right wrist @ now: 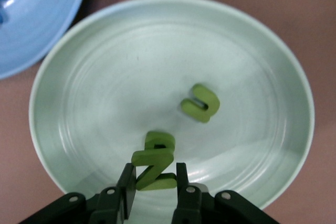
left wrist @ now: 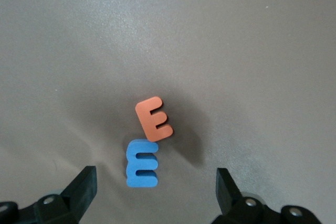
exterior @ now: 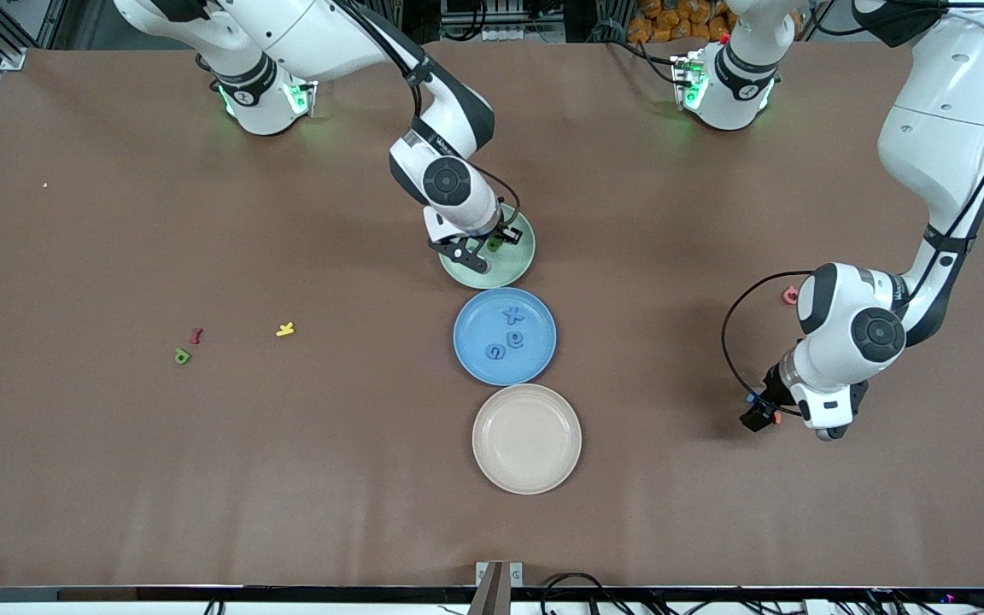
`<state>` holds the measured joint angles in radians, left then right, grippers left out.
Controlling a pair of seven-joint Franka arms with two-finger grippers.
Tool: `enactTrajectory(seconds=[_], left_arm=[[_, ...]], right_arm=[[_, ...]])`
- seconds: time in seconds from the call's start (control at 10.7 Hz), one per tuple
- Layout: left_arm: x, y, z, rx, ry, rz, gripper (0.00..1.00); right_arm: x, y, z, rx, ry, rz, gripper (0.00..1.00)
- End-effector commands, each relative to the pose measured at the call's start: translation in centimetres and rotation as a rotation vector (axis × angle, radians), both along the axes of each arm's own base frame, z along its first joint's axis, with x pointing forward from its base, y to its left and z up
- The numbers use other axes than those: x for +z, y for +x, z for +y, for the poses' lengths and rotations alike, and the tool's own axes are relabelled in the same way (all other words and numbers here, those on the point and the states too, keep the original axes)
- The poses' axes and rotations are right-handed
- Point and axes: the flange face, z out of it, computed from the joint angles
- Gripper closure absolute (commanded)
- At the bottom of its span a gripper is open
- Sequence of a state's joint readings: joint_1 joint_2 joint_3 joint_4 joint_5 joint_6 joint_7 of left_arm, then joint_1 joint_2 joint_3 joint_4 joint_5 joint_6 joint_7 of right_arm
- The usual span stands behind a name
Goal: Sort letters by color into matching plates
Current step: 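Lower green Z onto the green plate and open the right gripper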
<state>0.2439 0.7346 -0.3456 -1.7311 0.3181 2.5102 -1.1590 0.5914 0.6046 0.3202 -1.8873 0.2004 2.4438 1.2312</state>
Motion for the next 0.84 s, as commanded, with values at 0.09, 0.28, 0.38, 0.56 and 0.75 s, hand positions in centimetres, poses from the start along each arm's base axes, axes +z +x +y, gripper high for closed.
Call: enactTrajectory(seconds=[0.09, 0.28, 0.38, 0.56, 0.75], left_arm=[[-0.3, 0.4, 0.1, 0.024, -0.003, 0.000, 0.00], [-0.5, 0.4, 0.1, 0.009, 0.007, 0.008, 0.00], [-0.9, 0.3, 0.2, -0.001, 0.015, 0.011, 0.00], [-1.1, 0.2, 0.2, -0.016, 0.027, 0.012, 0.00], [-1.7, 0.0, 0.1, -0.034, 0.035, 0.018, 0.00]], right_arm=[[-0.5, 2.1, -1.1, -0.032, -0.010, -0.013, 0.24], [-0.4, 2.0, -1.1, -0.027, -0.016, -0.007, 0.00], [-0.1, 2.0, -1.0, -0.026, -0.015, -0.008, 0.00], [1.4, 2.4, -1.2, -0.023, -0.013, -0.015, 0.00], [4.7, 5.3, -3.2, -0.036, -0.044, -0.013, 0.00]])
